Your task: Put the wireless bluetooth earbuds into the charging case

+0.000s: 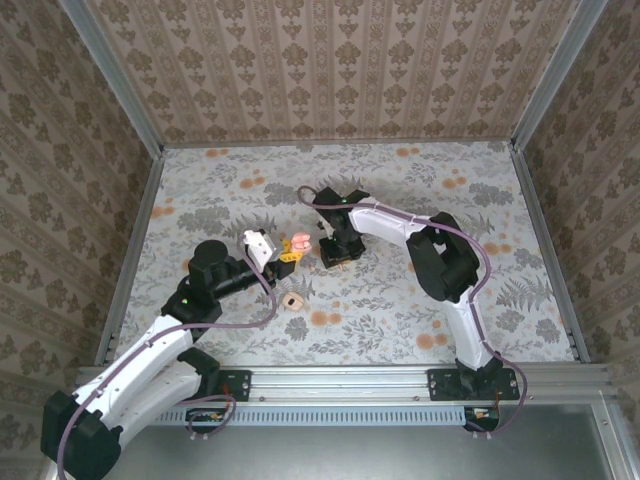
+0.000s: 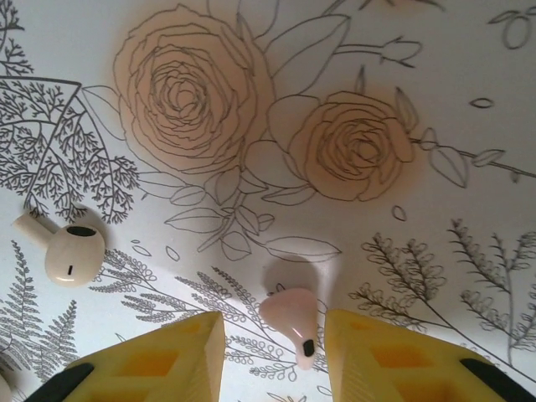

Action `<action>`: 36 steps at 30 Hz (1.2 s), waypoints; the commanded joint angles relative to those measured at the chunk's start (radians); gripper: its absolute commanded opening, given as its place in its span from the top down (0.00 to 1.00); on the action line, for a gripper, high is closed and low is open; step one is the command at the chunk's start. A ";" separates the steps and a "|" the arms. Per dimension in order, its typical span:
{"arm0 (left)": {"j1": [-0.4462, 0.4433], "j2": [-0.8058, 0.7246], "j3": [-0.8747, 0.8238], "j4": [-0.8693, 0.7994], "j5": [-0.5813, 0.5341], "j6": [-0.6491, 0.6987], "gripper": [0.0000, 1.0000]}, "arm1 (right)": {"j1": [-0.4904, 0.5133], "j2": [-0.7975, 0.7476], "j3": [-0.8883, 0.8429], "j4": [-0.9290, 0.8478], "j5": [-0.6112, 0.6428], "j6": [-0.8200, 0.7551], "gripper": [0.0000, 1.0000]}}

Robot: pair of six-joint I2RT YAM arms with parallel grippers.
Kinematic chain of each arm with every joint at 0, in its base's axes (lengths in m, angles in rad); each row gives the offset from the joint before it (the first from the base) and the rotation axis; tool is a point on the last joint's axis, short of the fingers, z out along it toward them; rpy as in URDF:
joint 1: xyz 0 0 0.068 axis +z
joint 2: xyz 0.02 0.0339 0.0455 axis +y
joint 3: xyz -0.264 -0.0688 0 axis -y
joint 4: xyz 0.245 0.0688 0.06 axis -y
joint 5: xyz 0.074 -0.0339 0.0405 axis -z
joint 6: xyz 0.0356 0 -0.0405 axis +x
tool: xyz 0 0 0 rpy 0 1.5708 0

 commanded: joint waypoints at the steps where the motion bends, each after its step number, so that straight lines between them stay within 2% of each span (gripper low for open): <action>1: 0.007 0.003 0.011 0.031 0.013 -0.007 1.00 | 0.012 0.024 0.039 -0.055 0.036 -0.027 0.63; 11: 0.006 -0.011 0.005 0.026 0.012 -0.013 1.00 | 0.019 0.054 0.060 -0.077 0.088 -0.023 0.68; 18: 0.006 -0.013 0.004 0.027 0.012 -0.018 1.00 | 0.019 0.031 0.048 -0.065 0.113 -0.002 0.78; 23: 0.006 -0.013 0.003 0.034 0.012 -0.025 1.00 | 0.018 -0.024 0.002 -0.008 0.105 0.035 0.81; 29: 0.006 -0.010 -0.003 0.062 0.014 -0.044 1.00 | 0.016 -0.153 -0.106 0.102 0.098 0.106 0.83; 36: 0.000 0.029 -0.011 0.160 0.028 -0.105 1.00 | 0.016 -0.431 -0.256 0.253 0.151 0.187 0.83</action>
